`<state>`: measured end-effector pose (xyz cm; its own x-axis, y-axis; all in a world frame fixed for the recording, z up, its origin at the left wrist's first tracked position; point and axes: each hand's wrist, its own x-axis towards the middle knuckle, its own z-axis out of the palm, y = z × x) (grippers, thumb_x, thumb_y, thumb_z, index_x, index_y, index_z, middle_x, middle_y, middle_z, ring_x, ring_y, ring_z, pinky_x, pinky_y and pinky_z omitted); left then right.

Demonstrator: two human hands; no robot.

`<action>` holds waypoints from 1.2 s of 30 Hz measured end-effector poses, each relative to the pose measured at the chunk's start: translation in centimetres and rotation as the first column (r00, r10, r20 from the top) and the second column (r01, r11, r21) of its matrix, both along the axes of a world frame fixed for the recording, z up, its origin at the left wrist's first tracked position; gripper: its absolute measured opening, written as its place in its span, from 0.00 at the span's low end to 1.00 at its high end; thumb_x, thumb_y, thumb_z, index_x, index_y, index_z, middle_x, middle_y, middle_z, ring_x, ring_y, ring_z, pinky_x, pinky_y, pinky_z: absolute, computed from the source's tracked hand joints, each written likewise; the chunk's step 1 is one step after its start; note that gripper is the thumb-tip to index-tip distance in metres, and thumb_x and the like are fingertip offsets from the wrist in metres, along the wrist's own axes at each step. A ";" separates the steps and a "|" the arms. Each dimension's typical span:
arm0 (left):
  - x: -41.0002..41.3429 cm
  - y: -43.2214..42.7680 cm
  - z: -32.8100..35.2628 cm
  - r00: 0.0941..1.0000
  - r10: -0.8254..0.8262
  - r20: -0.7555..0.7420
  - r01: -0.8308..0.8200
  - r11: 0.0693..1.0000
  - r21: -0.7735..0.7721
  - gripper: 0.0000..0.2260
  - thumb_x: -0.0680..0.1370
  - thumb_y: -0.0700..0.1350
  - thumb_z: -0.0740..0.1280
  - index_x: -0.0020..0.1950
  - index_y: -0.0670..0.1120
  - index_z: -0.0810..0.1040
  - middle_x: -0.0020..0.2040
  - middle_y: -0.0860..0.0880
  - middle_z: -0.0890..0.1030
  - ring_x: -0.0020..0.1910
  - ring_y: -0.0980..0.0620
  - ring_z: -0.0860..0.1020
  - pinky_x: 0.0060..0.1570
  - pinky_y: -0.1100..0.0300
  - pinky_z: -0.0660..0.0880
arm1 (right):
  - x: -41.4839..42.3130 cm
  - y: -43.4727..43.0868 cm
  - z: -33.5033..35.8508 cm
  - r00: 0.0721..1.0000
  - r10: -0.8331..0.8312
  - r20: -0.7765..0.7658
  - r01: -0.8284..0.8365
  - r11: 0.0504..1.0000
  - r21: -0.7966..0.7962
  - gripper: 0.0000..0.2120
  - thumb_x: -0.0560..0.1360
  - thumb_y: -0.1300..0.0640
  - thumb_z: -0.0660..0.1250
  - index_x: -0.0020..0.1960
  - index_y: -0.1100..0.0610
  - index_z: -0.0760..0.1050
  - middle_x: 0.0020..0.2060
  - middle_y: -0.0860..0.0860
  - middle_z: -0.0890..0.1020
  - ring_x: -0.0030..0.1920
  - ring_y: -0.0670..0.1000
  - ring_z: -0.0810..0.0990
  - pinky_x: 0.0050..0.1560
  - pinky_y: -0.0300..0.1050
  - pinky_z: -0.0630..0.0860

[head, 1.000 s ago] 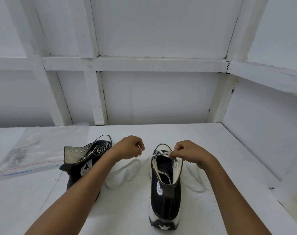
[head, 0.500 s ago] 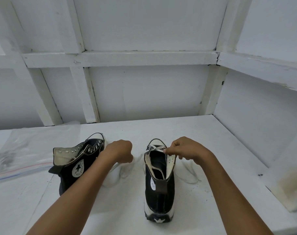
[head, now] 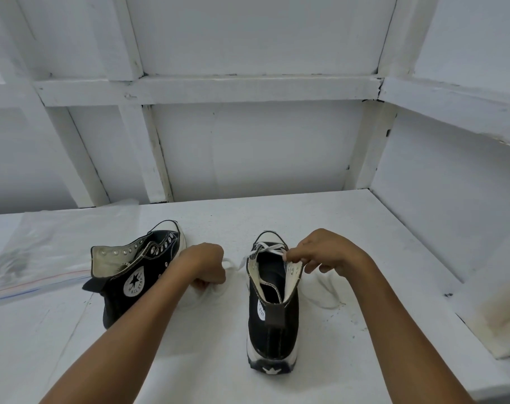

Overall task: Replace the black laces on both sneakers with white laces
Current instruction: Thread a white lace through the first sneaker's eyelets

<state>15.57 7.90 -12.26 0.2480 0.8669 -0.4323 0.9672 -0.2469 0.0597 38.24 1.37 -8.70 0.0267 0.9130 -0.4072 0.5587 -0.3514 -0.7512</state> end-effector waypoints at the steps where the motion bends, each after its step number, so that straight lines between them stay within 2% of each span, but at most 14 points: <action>1: -0.1 0.2 0.0 0.999 0.007 0.048 -0.008 1.000 0.015 0.07 0.70 0.39 0.66 0.32 0.43 0.72 0.24 0.48 0.76 0.22 0.50 0.75 0.31 0.62 0.76 | 0.1 -0.1 0.0 1.000 0.000 -0.010 0.000 1.000 -0.006 0.11 0.72 0.54 0.74 0.32 0.55 0.80 0.24 0.45 0.80 0.33 0.46 0.78 0.31 0.38 0.63; 4: -0.1 0.9 0.6 0.968 0.045 0.245 -0.052 0.998 0.019 0.05 0.70 0.37 0.67 0.34 0.41 0.76 0.29 0.44 0.82 0.26 0.49 0.79 0.32 0.59 0.80 | 0.2 -0.3 -0.1 0.999 -0.015 -0.045 0.014 1.000 -0.020 0.11 0.72 0.55 0.74 0.32 0.55 0.80 0.22 0.44 0.79 0.31 0.46 0.77 0.31 0.38 0.63; 6: 0.1 1.3 1.2 0.936 0.049 0.348 -0.058 0.998 0.013 0.05 0.71 0.37 0.70 0.36 0.40 0.80 0.32 0.43 0.83 0.27 0.52 0.79 0.31 0.63 0.79 | 0.2 -0.4 -0.1 0.997 -0.028 -0.068 0.026 0.999 -0.030 0.10 0.72 0.55 0.74 0.33 0.56 0.81 0.23 0.45 0.79 0.31 0.46 0.77 0.31 0.38 0.63; 9: 0.3 1.5 2.2 0.895 0.023 0.446 -0.038 0.999 0.025 0.06 0.73 0.41 0.75 0.38 0.41 0.83 0.32 0.46 0.83 0.28 0.56 0.80 0.30 0.67 0.75 | 0.2 -0.6 -0.1 0.996 -0.033 -0.083 0.030 0.999 -0.035 0.09 0.72 0.54 0.74 0.35 0.57 0.82 0.24 0.46 0.81 0.29 0.45 0.77 0.31 0.37 0.63; 11: 0.5 1.8 2.7 0.858 0.011 0.514 -0.036 0.999 0.039 0.07 0.74 0.44 0.75 0.39 0.42 0.83 0.33 0.46 0.84 0.30 0.56 0.79 0.32 0.66 0.76 | 0.2 -0.7 0.1 0.995 -0.033 -0.093 0.030 0.999 -0.034 0.09 0.72 0.56 0.74 0.36 0.58 0.81 0.23 0.47 0.80 0.29 0.46 0.77 0.30 0.37 0.63; 14: 0.6 1.9 3.4 0.813 -0.003 0.582 -0.035 0.998 0.053 0.03 0.75 0.41 0.73 0.42 0.43 0.85 0.35 0.47 0.84 0.31 0.57 0.78 0.37 0.62 0.75 | 0.1 -0.8 0.3 0.995 -0.039 -0.090 0.036 0.999 -0.039 0.08 0.72 0.57 0.74 0.37 0.59 0.82 0.23 0.47 0.80 0.30 0.47 0.77 0.29 0.36 0.64; 16: 0.5 2.0 3.7 0.810 -0.030 0.586 -0.021 0.997 0.080 0.04 0.75 0.39 0.72 0.43 0.46 0.86 0.35 0.51 0.83 0.34 0.58 0.77 0.38 0.63 0.73 | 0.0 -1.0 0.5 0.996 -0.041 -0.083 0.038 0.999 -0.037 0.08 0.72 0.57 0.74 0.37 0.59 0.81 0.23 0.47 0.80 0.29 0.47 0.78 0.29 0.35 0.65; 20: 0.4 2.3 4.2 0.787 -0.081 0.612 -0.026 0.986 0.164 0.05 0.75 0.39 0.72 0.43 0.48 0.86 0.39 0.51 0.85 0.40 0.54 0.79 0.43 0.59 0.74 | -0.3 -1.0 0.8 0.998 -0.057 -0.031 0.057 0.998 0.002 0.11 0.72 0.61 0.74 0.32 0.59 0.79 0.22 0.49 0.79 0.27 0.46 0.78 0.28 0.36 0.63; 23: 0.9 2.2 4.5 0.771 -0.167 0.615 0.015 0.970 0.245 0.07 0.75 0.40 0.71 0.44 0.52 0.83 0.36 0.53 0.81 0.36 0.54 0.76 0.41 0.59 0.74 | -0.7 -1.0 1.0 0.998 -0.067 0.018 0.067 0.997 0.033 0.12 0.72 0.63 0.73 0.30 0.59 0.77 0.23 0.51 0.79 0.28 0.48 0.78 0.26 0.35 0.63; 25: 1.3 1.9 4.6 0.815 -0.244 0.525 0.105 0.954 0.280 0.07 0.75 0.40 0.69 0.46 0.52 0.83 0.35 0.55 0.79 0.34 0.56 0.75 0.39 0.60 0.74 | -0.8 -1.0 1.0 0.997 -0.068 0.037 0.067 0.997 0.038 0.12 0.72 0.63 0.73 0.30 0.60 0.77 0.24 0.52 0.79 0.28 0.49 0.79 0.27 0.35 0.64; 27: 1.6 1.6 4.6 0.873 -0.312 0.375 0.199 0.930 0.310 0.09 0.76 0.38 0.65 0.49 0.48 0.83 0.37 0.57 0.79 0.37 0.59 0.76 0.37 0.65 0.71 | -0.8 -1.0 1.1 0.997 -0.064 0.048 0.062 0.997 0.036 0.11 0.72 0.63 0.73 0.31 0.60 0.78 0.25 0.52 0.80 0.28 0.48 0.79 0.28 0.36 0.65; 31: 1.7 1.8 4.3 0.926 -0.278 0.256 0.187 0.926 0.329 0.10 0.78 0.36 0.60 0.45 0.48 0.79 0.40 0.56 0.76 0.44 0.52 0.76 0.39 0.62 0.69 | -0.8 -0.8 1.1 0.997 -0.047 0.057 0.045 0.999 0.026 0.10 0.72 0.62 0.73 0.33 0.60 0.79 0.25 0.51 0.81 0.30 0.48 0.80 0.28 0.36 0.65; 36: 1.6 2.1 4.5 0.918 -0.241 0.315 0.163 0.953 0.256 0.11 0.79 0.36 0.57 0.44 0.50 0.74 0.40 0.58 0.74 0.39 0.57 0.72 0.35 0.64 0.67 | -0.8 -0.5 1.1 0.997 -0.038 0.061 0.037 0.999 0.022 0.09 0.72 0.62 0.73 0.34 0.61 0.79 0.28 0.52 0.81 0.28 0.47 0.80 0.28 0.36 0.64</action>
<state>17.16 9.95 -7.71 0.5254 0.8455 -0.0955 0.8259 -0.4798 0.2960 37.47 0.85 -7.63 0.0855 0.9190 -0.3849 0.5904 -0.3579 -0.7234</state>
